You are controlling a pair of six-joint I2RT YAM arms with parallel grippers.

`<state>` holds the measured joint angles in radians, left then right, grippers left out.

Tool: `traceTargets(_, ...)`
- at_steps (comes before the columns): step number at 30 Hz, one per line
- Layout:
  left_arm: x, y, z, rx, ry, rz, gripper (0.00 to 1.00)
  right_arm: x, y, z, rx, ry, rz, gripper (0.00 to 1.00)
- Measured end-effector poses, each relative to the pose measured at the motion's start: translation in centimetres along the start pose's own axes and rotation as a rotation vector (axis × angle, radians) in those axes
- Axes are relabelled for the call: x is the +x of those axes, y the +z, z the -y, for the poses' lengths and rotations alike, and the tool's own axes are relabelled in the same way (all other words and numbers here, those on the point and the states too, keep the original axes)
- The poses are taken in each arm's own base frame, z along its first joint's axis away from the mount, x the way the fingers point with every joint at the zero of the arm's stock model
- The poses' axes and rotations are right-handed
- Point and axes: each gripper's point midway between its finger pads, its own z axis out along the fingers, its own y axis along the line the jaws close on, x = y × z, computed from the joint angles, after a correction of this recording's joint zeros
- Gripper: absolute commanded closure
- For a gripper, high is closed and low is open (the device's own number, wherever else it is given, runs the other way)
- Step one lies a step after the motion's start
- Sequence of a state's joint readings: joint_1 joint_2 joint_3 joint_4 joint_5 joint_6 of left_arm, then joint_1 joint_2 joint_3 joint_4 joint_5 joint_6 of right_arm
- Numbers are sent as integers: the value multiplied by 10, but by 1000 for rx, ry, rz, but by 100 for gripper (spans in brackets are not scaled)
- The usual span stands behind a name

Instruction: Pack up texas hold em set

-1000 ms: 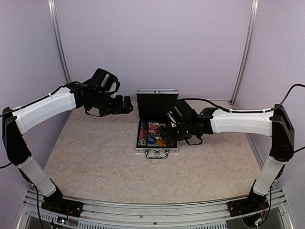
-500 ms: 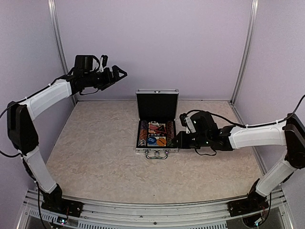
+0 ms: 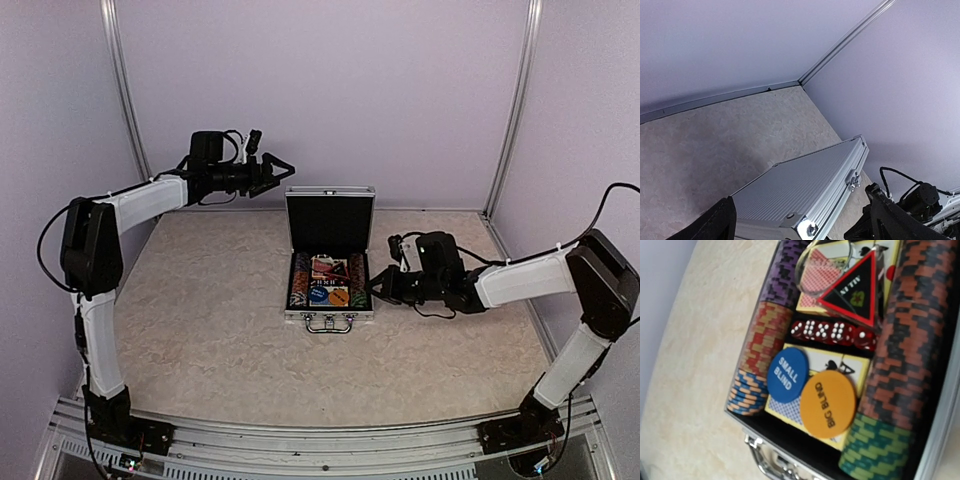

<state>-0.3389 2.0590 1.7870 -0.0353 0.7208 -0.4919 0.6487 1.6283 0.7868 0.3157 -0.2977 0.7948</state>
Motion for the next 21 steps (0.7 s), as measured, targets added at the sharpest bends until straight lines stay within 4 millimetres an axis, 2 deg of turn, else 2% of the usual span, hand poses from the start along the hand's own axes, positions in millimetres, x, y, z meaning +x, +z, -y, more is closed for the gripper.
traceTargets(6, 1, 2, 17, 107, 28, -15, 10, -14, 5, 10, -50, 71, 17, 99)
traceTargets(11, 3, 1, 30, 183, 46, -34, 12, -11, 14, 17, -65, 105, -8, 99)
traceTargets(21, 24, 13, 27, 223, 30, -90, 15, -10, 20, 15, -112, 123, -23, 99)
